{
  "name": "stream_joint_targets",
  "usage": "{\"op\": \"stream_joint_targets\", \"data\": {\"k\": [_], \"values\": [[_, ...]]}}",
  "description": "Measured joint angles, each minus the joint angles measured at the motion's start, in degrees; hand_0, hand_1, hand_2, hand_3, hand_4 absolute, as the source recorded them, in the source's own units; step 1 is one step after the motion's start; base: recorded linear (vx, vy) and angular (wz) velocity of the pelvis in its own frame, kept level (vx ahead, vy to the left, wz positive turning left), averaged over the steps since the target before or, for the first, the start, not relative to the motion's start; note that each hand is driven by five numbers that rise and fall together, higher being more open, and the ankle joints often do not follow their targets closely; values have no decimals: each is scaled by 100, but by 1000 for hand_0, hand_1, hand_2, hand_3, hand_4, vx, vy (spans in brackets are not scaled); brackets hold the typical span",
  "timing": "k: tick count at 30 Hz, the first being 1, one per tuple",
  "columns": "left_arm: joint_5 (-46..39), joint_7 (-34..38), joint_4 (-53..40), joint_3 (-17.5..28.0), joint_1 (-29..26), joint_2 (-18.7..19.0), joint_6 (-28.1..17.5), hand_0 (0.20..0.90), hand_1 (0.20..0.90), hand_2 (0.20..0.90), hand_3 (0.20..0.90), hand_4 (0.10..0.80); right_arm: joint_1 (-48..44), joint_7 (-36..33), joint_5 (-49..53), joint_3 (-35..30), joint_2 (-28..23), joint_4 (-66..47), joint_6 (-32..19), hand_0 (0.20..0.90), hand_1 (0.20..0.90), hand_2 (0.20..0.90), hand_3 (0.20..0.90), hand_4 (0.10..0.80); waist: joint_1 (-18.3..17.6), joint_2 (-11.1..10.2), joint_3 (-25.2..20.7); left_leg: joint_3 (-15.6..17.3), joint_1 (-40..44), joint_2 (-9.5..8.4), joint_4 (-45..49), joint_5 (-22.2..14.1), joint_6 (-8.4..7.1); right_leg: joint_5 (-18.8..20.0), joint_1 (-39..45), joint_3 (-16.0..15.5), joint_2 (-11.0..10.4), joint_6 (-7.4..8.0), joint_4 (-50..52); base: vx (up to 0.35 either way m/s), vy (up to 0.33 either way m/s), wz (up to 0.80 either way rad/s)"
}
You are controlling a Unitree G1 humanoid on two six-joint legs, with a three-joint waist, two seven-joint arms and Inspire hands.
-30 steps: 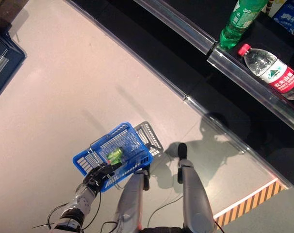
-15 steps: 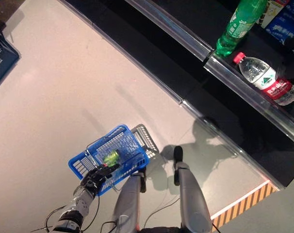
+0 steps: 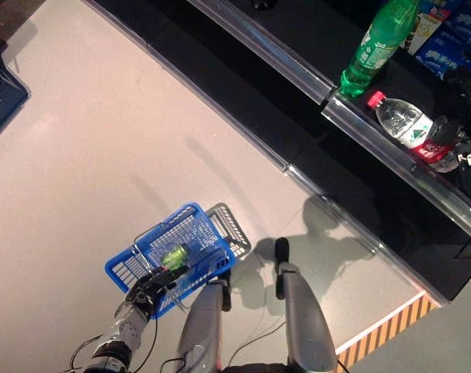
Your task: Pick up the drink and place into the basket.
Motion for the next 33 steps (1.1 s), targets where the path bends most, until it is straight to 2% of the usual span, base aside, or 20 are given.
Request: {"op": "stream_joint_targets", "data": {"k": [9,21,29,33], "values": [[-4,77,-23,-26,1,0,-2,300,300,300,200,100,-36,-55,-579,38,351,179,-87,900,900,900,900,800,23,-3,-2,-7,-26,-9,8,1,-2,-2,-23,-5,-8,3,12,-18,7,0],[-22,141,-54,-68,-8,2,-1,300,300,300,200,100,-383,51,-1177,299,519,406,-110,900,900,900,900,800,35,15,8,-23,-144,-22,15,22,-32,-7,-132,-14,-21,10,32,-6,3,0],[-22,144,-57,-160,-54,12,6,300,300,300,200,100,-1029,61,-1284,637,779,1201,-107,900,900,900,900,800,78,25,9,-49,-136,-23,39,26,-38,-19,-130,-32,-27,7,89,-2,0,0],[-26,143,-91,-175,-67,15,4,300,300,300,200,100,-1196,64,-1210,665,800,1624,-108,900,900,900,900,800,158,49,2,-156,-192,-18,75,29,-41,-40,-131,-140,-34,2,99,-9,3,11]]}}
